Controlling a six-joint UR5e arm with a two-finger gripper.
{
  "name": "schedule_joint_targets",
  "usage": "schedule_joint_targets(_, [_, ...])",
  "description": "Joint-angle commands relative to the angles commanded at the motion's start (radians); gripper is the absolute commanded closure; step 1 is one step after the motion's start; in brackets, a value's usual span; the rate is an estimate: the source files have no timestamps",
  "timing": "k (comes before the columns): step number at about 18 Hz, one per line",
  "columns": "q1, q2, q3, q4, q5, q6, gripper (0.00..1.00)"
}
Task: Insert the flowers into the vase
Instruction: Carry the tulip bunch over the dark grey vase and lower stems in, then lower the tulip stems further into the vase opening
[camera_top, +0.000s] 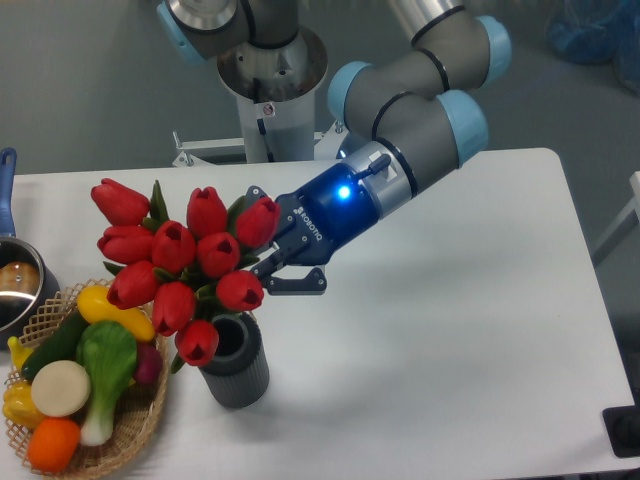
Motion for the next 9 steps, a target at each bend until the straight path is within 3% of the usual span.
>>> schedule_joint_targets(3, [-0.006,-0.014,-0.003,0.0,-0.003,0.104,0.8])
schedule_joint_targets(9, [-0.008,-0.026,-0.015,0.0,-0.11,0.172,0.79])
